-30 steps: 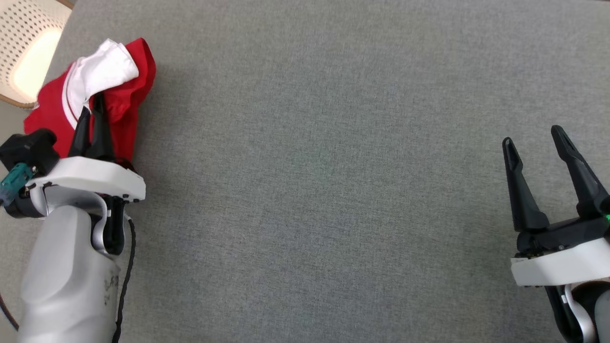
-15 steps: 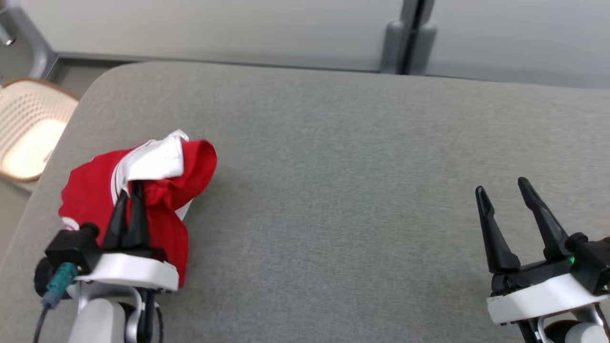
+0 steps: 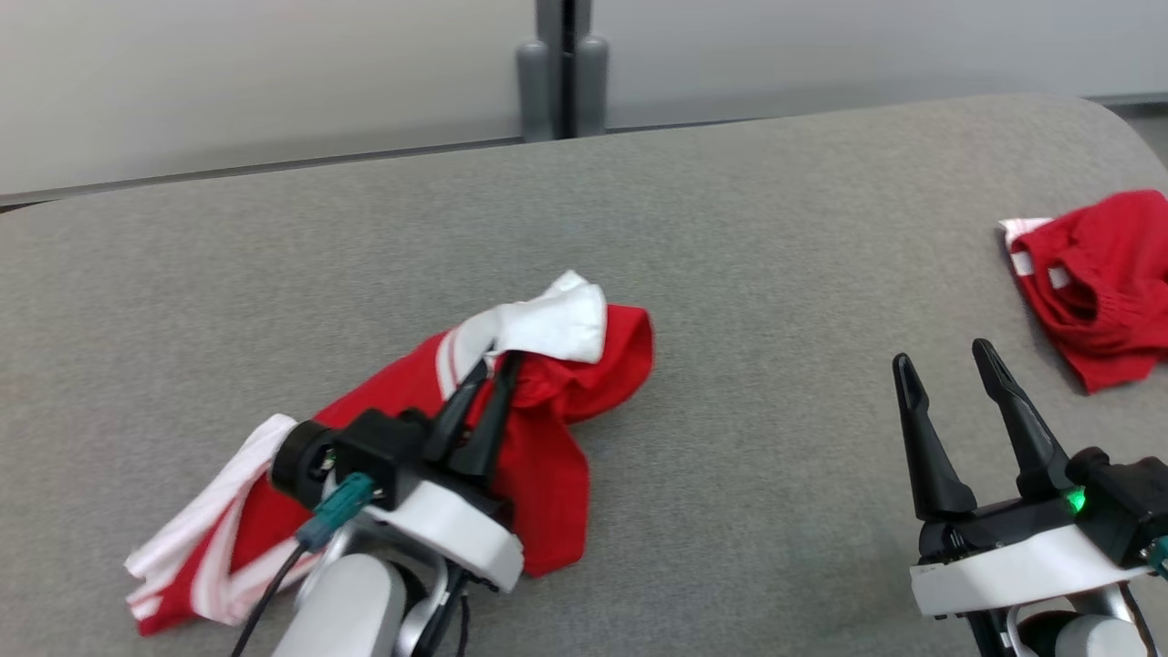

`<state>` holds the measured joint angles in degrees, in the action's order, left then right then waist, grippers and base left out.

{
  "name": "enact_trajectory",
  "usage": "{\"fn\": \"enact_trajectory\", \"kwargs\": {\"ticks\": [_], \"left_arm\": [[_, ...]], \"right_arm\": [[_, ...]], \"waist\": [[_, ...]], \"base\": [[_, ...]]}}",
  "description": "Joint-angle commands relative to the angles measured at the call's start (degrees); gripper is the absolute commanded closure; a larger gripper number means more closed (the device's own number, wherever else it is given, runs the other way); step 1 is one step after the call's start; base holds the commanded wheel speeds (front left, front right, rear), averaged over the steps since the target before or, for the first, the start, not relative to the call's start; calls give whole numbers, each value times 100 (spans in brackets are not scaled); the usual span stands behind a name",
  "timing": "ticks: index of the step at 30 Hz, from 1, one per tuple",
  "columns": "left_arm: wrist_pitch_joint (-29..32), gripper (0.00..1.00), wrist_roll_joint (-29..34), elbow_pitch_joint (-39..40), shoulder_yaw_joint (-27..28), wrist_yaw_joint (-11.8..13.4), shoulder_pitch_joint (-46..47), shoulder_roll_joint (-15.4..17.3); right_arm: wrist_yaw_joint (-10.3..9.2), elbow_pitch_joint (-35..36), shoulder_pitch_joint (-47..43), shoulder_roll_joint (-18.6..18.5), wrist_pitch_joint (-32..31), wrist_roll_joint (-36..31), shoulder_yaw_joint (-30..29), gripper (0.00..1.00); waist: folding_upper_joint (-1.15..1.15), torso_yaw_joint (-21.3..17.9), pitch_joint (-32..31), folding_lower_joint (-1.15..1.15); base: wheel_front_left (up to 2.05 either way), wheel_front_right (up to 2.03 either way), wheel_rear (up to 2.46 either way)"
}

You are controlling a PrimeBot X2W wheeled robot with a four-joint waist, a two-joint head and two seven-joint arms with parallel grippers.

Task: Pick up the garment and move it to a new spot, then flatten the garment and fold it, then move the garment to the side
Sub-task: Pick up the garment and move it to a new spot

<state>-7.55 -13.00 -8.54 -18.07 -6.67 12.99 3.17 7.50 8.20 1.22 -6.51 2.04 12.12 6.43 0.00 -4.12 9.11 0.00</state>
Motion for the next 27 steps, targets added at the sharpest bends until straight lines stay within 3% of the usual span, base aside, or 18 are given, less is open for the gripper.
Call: {"fn": "enact_trajectory", "kwargs": {"ticks": [1,4,9,10,11,12,21,27], "left_arm": [[23,100,48,-48,-222,-37,182,8],[127,100,78,-157,-770,-70,445,8],[201,100,34,-522,-1541,-83,840,62],[183,84,-1,-592,-1646,-84,917,82],[162,13,-25,-650,-1747,-81,982,101],[122,0,-65,-691,-1836,-82,1039,110],[-401,0,-385,-436,-2093,-69,1211,225],[-621,0,-546,-70,-1587,297,990,376]], "right_arm": [[-2,-30,52,36,82,55,-23,0],[-1,-98,96,106,185,95,-15,0],[-1,-273,164,219,427,172,-77,0],[-1,-306,168,234,476,190,-77,0],[-1,-332,187,245,515,197,-82,0],[-1,-367,216,256,544,194,-84,0],[-1,-458,375,187,572,67,-77,0],[-2,-408,315,55,430,3,-91,0]], "waist": [[0,-614,357,0],[0,-998,624,0],[0,-1316,1018,0],[0,-1332,1076,0],[0,-1333,1126,0],[0,-1327,1162,0],[0,-893,994,0],[0,-493,625,0]], "base": [[0,0,0],[0,0,0],[0,0,0],[0,0,0],[0,0,0],[0,0,0],[0,0,0],[0,0,0]]}}
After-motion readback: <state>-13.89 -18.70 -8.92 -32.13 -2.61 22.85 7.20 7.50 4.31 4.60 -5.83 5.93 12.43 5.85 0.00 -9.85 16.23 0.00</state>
